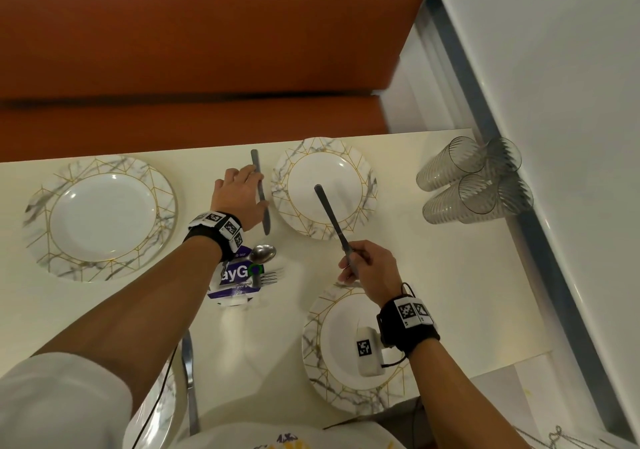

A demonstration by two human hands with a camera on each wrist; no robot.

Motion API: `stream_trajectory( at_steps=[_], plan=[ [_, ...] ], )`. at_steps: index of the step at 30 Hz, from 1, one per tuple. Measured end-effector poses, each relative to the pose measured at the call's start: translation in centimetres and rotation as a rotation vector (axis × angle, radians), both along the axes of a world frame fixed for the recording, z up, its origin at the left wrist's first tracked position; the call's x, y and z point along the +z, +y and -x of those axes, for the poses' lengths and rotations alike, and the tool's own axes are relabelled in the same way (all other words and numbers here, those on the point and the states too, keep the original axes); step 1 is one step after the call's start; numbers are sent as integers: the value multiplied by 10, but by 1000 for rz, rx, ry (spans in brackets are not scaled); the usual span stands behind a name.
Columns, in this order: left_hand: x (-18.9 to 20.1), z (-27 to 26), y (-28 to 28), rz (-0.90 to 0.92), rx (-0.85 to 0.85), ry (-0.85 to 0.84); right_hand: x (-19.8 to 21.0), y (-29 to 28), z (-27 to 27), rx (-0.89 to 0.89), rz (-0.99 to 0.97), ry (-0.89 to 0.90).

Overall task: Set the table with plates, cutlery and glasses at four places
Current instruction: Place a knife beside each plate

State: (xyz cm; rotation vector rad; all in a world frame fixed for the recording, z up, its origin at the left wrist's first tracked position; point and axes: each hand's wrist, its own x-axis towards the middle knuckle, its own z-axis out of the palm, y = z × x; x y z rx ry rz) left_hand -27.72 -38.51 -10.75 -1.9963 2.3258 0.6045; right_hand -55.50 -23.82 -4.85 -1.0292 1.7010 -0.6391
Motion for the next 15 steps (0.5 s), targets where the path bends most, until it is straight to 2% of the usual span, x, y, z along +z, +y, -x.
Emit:
stream_trajectory(
  at_steps=[4, 10, 15],
  plan=[
    [3, -1, 2, 6, 12, 25, 2, 1, 0, 1, 4, 8],
    [9, -10, 16, 43, 95, 178, 5, 4, -6, 24, 31, 27],
    [20, -12, 52, 92, 178, 327, 6, 7, -23, 97, 77, 42]
  ],
)
